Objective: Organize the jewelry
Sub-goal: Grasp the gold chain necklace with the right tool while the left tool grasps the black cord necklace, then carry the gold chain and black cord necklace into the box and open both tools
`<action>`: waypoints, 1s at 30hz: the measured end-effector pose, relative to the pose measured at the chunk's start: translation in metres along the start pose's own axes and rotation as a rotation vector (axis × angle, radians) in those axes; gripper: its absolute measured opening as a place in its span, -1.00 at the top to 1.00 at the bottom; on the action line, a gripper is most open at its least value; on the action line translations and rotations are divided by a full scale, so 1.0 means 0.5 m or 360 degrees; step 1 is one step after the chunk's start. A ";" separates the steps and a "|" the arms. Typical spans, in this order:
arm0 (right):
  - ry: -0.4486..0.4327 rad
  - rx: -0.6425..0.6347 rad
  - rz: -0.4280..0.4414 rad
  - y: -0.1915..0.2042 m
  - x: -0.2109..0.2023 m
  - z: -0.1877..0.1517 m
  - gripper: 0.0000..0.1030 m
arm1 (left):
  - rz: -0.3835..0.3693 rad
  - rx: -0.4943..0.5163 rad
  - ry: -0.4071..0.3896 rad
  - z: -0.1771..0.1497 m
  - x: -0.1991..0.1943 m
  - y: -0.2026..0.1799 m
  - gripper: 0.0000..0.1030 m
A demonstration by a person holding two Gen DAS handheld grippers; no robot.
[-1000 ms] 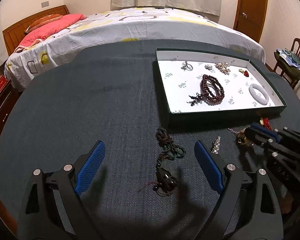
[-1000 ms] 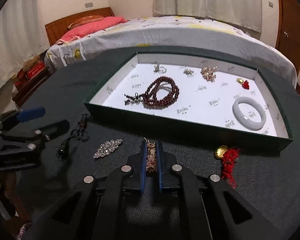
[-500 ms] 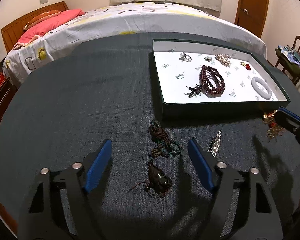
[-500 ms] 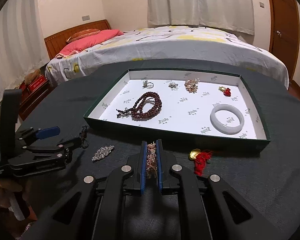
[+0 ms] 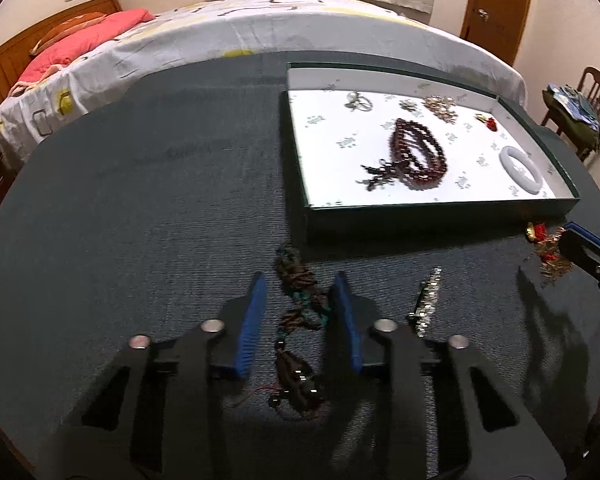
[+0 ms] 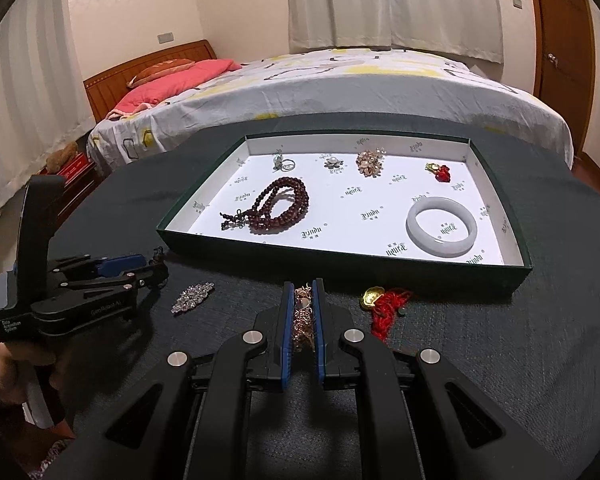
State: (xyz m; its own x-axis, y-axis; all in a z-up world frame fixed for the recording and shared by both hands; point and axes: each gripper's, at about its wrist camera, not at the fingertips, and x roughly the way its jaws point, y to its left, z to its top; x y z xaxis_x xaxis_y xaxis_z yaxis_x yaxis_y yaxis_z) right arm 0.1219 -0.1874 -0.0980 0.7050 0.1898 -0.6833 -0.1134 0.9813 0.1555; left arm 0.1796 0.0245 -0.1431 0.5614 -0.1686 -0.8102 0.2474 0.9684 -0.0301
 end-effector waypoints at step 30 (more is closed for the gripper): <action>-0.0116 -0.0030 0.0002 0.010 -0.063 0.019 0.82 | -0.0163 -0.0005 -0.0275 0.014 -0.133 -0.047 0.88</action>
State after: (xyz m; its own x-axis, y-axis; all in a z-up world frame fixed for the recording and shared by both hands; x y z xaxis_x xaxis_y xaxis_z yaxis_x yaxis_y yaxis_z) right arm 0.1057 -0.1888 -0.0690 0.7540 0.1887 -0.6292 -0.1268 0.9817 0.1424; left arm 0.1419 0.0116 -0.0843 0.6607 -0.2950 -0.6902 0.3080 0.9451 -0.1091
